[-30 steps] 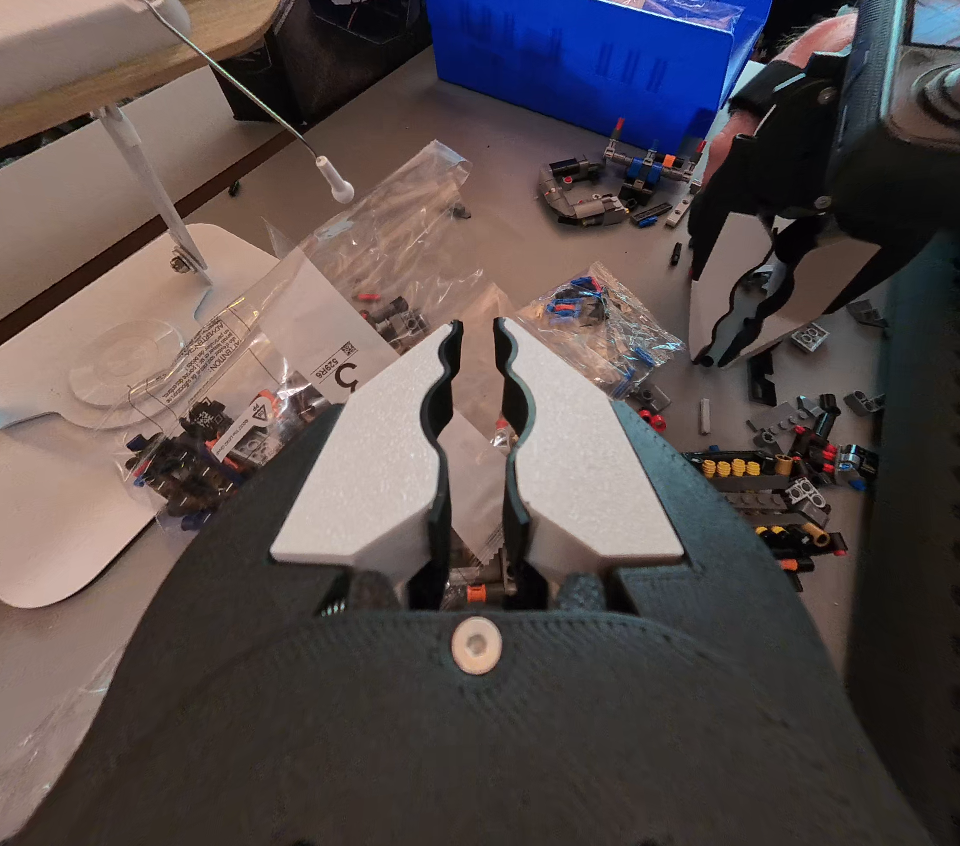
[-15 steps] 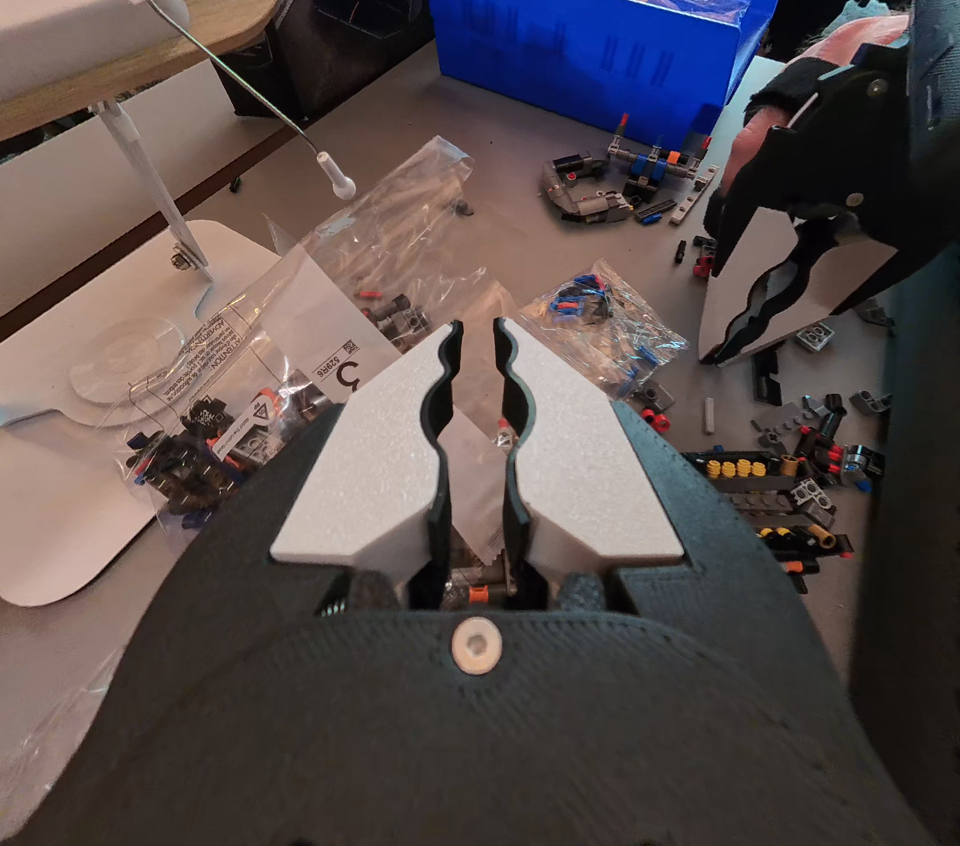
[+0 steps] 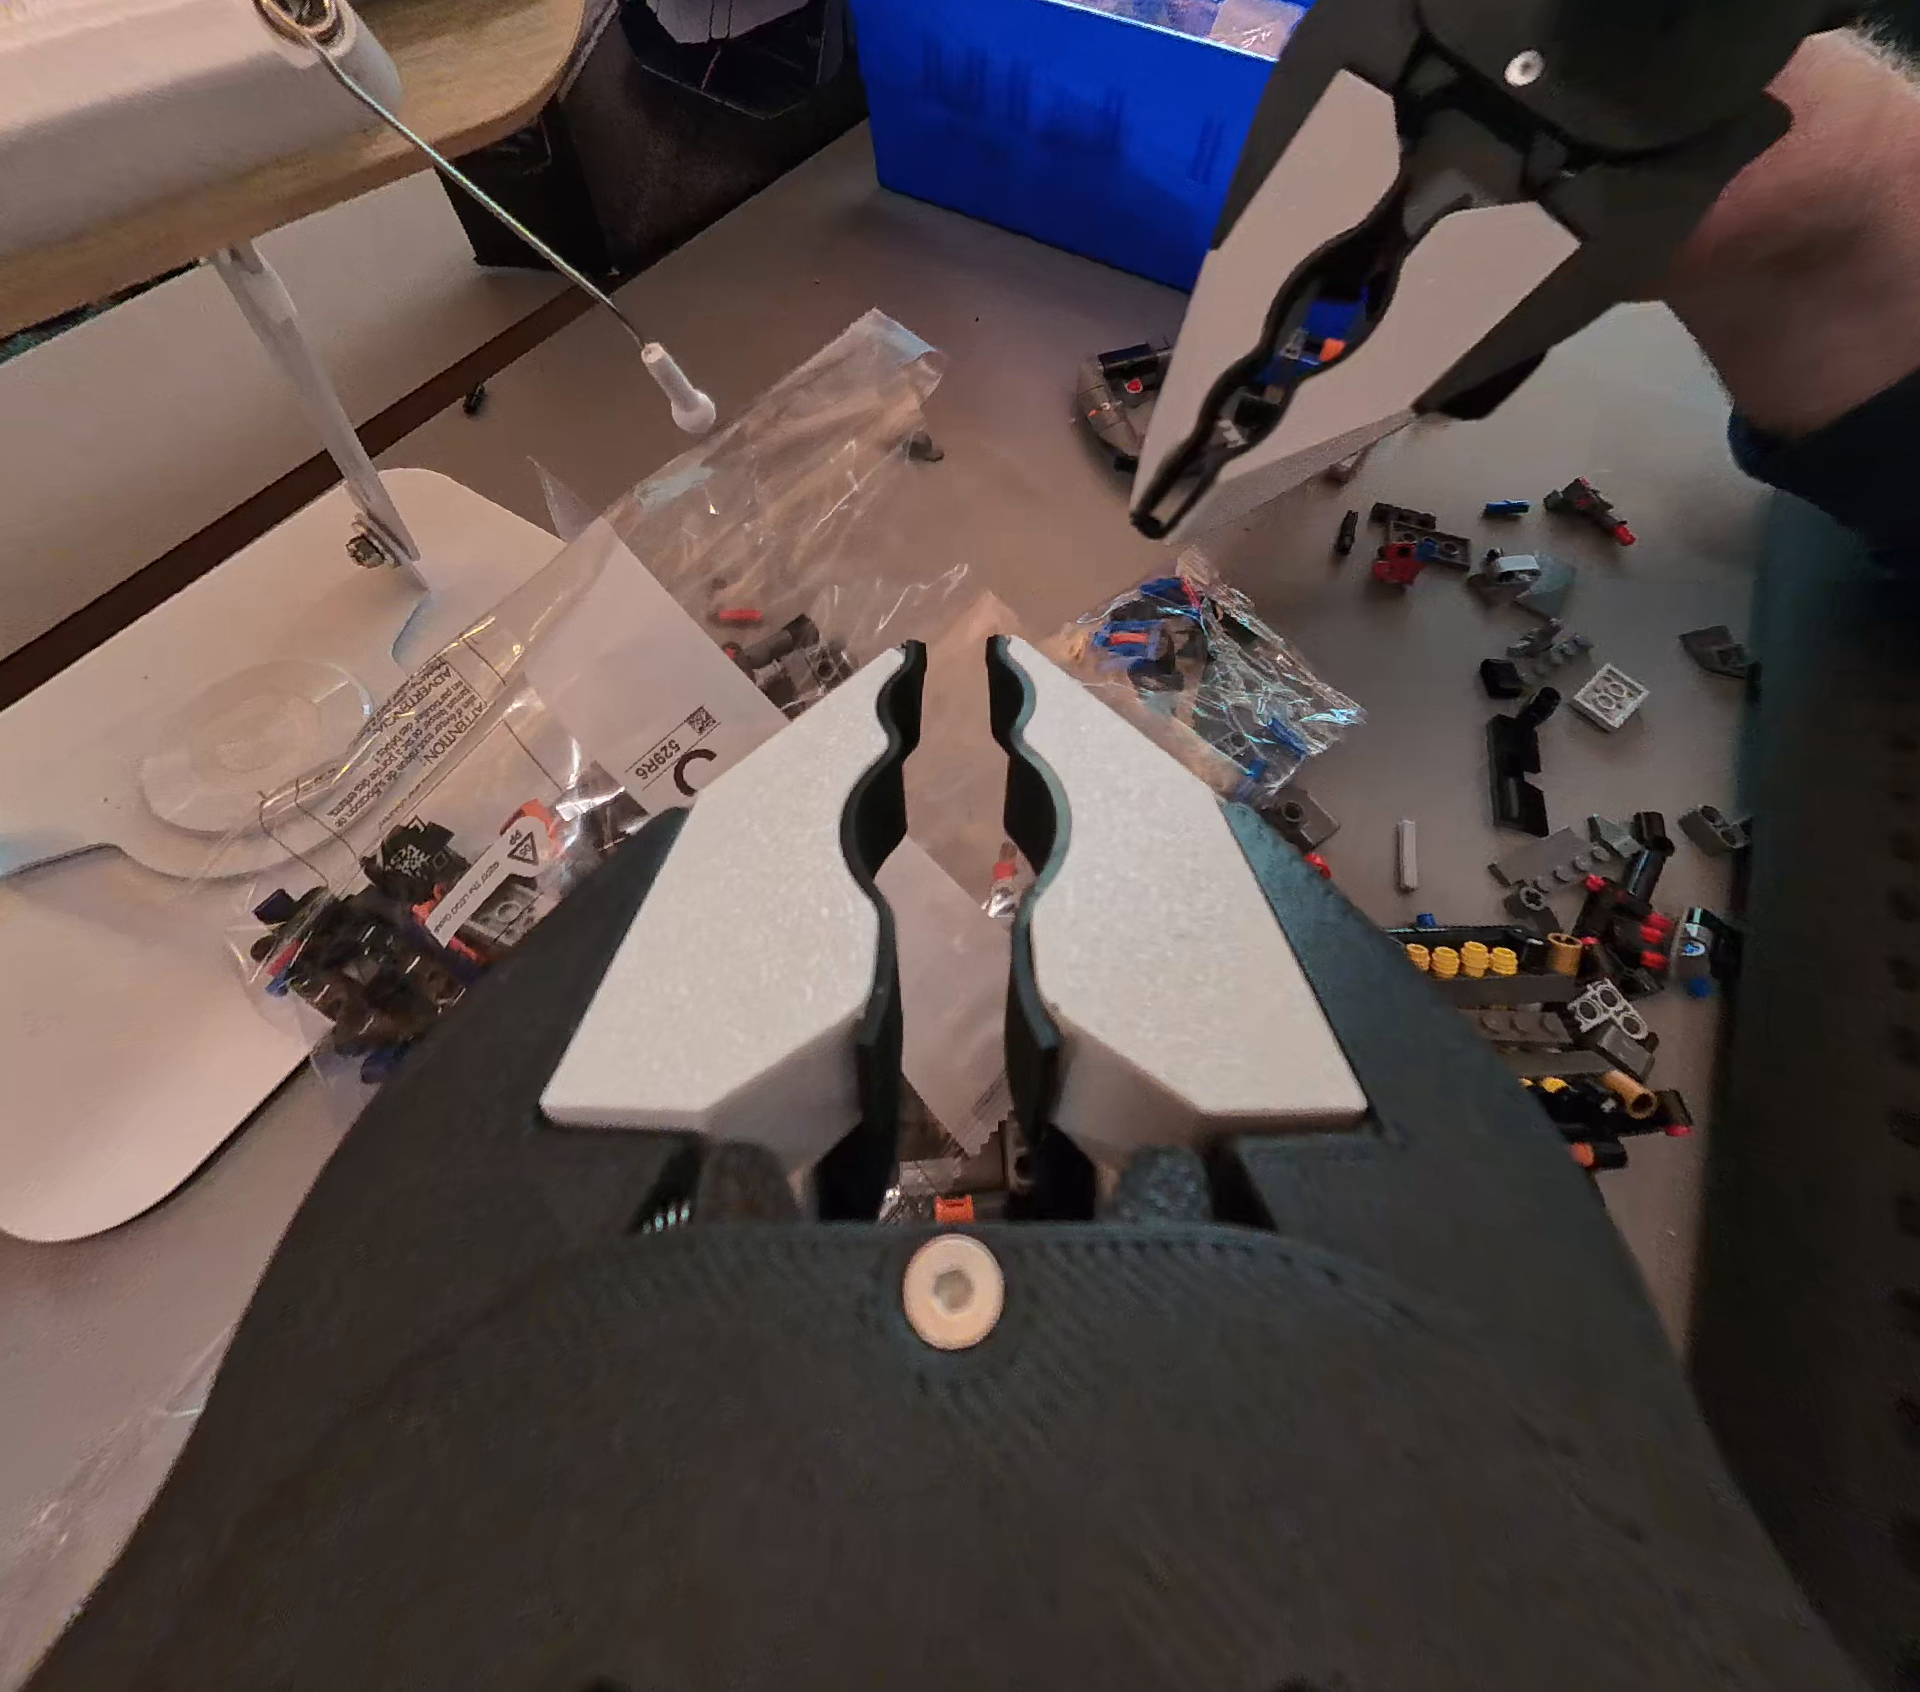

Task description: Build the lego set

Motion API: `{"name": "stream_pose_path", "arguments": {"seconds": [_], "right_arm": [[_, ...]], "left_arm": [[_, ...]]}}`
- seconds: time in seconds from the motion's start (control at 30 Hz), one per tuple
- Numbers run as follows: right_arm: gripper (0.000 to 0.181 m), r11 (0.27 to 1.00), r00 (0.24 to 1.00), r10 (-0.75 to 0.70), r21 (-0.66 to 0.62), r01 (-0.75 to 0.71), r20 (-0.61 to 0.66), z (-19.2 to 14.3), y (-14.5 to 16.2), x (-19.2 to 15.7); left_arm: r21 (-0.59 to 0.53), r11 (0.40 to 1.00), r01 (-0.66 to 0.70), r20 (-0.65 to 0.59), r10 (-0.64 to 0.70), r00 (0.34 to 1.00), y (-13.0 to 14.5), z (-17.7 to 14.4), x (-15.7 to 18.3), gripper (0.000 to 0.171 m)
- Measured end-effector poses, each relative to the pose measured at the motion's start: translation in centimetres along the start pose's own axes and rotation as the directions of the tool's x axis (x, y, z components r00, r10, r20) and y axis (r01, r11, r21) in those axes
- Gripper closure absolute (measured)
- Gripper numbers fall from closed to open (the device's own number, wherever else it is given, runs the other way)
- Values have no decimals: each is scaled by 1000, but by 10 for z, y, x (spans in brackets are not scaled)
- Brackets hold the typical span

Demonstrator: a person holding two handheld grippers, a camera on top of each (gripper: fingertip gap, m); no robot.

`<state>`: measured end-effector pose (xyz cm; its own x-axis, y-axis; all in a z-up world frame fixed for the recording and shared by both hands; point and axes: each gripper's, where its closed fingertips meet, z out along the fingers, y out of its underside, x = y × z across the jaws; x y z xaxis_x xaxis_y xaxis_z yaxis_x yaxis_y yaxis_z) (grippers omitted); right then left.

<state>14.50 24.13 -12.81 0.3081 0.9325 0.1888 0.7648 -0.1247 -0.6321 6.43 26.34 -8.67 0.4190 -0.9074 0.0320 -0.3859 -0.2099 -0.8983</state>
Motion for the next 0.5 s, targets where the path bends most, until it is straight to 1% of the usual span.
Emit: {"name": "stream_pose_path", "arguments": {"seconds": [0.13, 0.27, 0.37, 0.43, 0.5], "right_arm": [[178, 998, 998, 55, 26, -54, -35, 9, -11, 19], [178, 991, 991, 133, -8, -133, -21, 33, -11, 33], [177, 982, 982, 186, 23, -185, -22, 49, -15, 42], [172, 979, 978, 205, 22, -204, -30, 48, -13, 46], [170, 982, 981, 188, 37, -186, -39, 42, -14, 46]], "left_arm": [[1, 1000, 1, -1, -1, 1000, 0, 0, 0, 162], [-8, 1000, -4, 0, 4, 1000, 1, 1, 1, 162], [-10, 1000, -4, 1, 4, 1000, 2, 1, 0, 162], [-6, 1000, -4, 2, 4, 1000, 1, 0, 0, 162], [-2, 1000, -6, 2, 6, 1000, 0, -1, 1, 162]]}}
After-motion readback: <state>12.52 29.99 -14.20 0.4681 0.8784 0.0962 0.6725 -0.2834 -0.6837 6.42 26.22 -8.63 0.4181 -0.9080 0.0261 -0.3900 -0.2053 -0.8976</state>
